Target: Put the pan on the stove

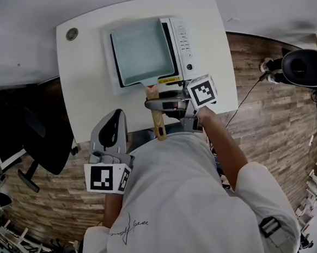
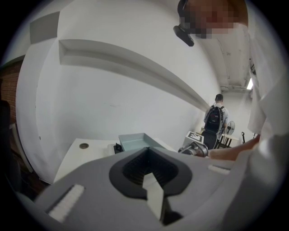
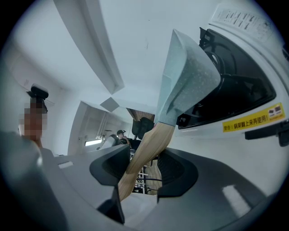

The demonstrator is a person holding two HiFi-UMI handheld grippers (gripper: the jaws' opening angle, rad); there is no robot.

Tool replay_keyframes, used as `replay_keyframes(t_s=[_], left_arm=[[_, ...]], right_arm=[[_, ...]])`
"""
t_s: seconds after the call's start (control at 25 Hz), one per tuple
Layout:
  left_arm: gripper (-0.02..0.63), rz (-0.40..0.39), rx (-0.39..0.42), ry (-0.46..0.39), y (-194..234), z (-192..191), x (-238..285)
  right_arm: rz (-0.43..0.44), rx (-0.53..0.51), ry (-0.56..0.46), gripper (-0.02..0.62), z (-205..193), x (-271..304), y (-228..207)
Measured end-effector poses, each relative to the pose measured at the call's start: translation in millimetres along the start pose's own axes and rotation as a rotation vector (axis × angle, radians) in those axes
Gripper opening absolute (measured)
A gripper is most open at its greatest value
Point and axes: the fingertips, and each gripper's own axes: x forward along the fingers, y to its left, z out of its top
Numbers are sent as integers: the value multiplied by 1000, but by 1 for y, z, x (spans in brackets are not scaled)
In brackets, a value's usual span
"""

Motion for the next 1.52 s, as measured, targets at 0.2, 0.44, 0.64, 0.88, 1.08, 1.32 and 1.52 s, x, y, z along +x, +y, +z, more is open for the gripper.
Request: replay_keyframes(t_s=[0.2,0.44,0.64,0.88,1.08,1.32,1.52], left_arm=[[55,-5,-3,-2,2,2,3],[55,-12,0,1,4,3,5],[55,-7,9,-29,8,12,4],[55,-2,4,-26,13,13,3],[55,-14,2,-27,13,13,5],[55,-13,-4,-29,15,14,7],[55,-27,-5,-26,14,14,9]], right_arm=[[-2,-1,-6,181,3,0,-2],[-22,17,-10,181,2,-3,-13],[4,32,-28,180,7,-3,-16],[39,41,-22,179,6,-2,-17],[39,35,0,179,3,-2,-25],[51,41,21,178,0,-3,-30],[77,26,30,181,0,-2,-24]])
